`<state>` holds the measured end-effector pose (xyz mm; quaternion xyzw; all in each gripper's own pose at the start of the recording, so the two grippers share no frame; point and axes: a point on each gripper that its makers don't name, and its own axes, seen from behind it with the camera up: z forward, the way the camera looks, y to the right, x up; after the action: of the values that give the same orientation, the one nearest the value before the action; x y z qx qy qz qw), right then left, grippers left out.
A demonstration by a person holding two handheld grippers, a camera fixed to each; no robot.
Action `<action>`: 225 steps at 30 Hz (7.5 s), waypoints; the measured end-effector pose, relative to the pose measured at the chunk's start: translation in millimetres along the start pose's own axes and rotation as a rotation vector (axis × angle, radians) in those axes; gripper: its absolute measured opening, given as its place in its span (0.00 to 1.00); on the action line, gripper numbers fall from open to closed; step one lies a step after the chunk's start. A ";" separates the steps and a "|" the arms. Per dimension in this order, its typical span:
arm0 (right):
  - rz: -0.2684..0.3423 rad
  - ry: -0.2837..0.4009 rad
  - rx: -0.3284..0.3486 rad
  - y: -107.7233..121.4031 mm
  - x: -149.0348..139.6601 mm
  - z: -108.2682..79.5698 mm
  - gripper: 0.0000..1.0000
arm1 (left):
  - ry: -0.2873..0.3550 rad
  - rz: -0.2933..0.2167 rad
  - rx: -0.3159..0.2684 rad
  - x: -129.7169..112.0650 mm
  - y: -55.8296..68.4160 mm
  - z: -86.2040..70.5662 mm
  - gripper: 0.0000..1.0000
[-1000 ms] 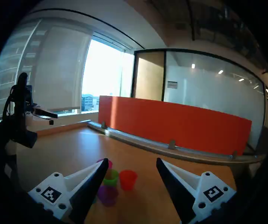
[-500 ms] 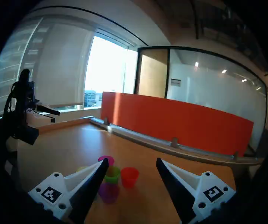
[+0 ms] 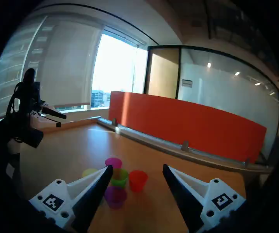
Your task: Pour water
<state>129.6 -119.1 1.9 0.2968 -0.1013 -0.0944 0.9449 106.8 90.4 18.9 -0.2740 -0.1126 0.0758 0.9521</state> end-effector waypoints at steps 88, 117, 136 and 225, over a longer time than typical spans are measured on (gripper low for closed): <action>-0.071 -0.327 0.325 -98.2 -154.1 35.7 0.99 | -0.086 0.054 -0.104 -43.0 7.2 53.2 0.85; -0.092 -0.387 0.395 -120.7 -186.8 55.6 0.99 | -0.099 0.073 -0.119 -51.2 5.5 77.1 0.85; -0.088 -0.390 0.421 -135.2 -188.7 81.0 1.00 | -0.112 0.074 -0.119 -59.4 0.5 83.9 0.85; -0.092 -0.101 0.419 -141.6 -122.6 90.6 0.89 | -0.166 0.099 -0.188 -72.0 20.2 106.2 0.85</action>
<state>-27.4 -253.1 -24.0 0.4857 -0.1524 -0.1293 0.8510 8.5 146.1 83.1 -0.3602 -0.1838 0.1341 0.9047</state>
